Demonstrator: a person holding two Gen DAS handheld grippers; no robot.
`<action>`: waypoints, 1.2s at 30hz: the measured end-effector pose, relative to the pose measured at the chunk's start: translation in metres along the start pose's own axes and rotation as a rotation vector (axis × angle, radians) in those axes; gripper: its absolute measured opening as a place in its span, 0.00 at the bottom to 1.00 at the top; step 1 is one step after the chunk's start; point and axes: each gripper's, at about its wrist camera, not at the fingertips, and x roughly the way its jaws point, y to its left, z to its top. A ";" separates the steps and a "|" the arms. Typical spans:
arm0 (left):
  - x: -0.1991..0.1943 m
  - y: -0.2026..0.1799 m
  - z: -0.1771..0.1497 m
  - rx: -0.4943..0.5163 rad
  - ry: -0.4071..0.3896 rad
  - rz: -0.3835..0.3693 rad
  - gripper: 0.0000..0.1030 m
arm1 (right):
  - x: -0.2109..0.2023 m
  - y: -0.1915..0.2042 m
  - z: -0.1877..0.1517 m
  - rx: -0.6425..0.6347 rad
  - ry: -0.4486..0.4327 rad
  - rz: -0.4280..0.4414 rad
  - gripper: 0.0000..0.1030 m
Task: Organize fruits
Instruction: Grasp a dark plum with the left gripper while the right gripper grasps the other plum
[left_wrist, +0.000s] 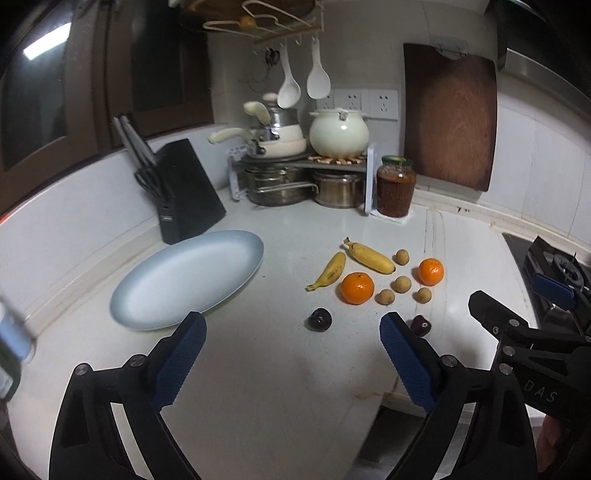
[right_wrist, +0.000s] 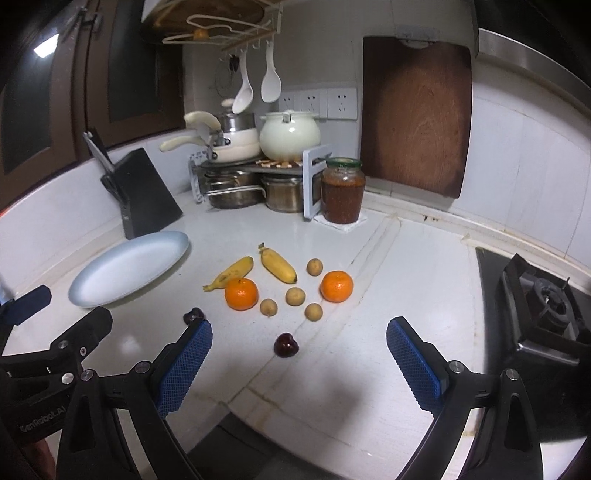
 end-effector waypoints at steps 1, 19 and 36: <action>0.006 0.001 0.000 0.005 0.007 -0.013 0.91 | 0.004 0.002 -0.001 0.004 0.004 -0.006 0.90; 0.094 -0.012 -0.009 0.062 0.145 -0.118 0.74 | 0.074 0.006 -0.013 -0.009 0.107 0.004 0.77; 0.146 -0.018 -0.015 0.030 0.252 -0.128 0.56 | 0.123 0.000 -0.024 0.026 0.213 0.049 0.62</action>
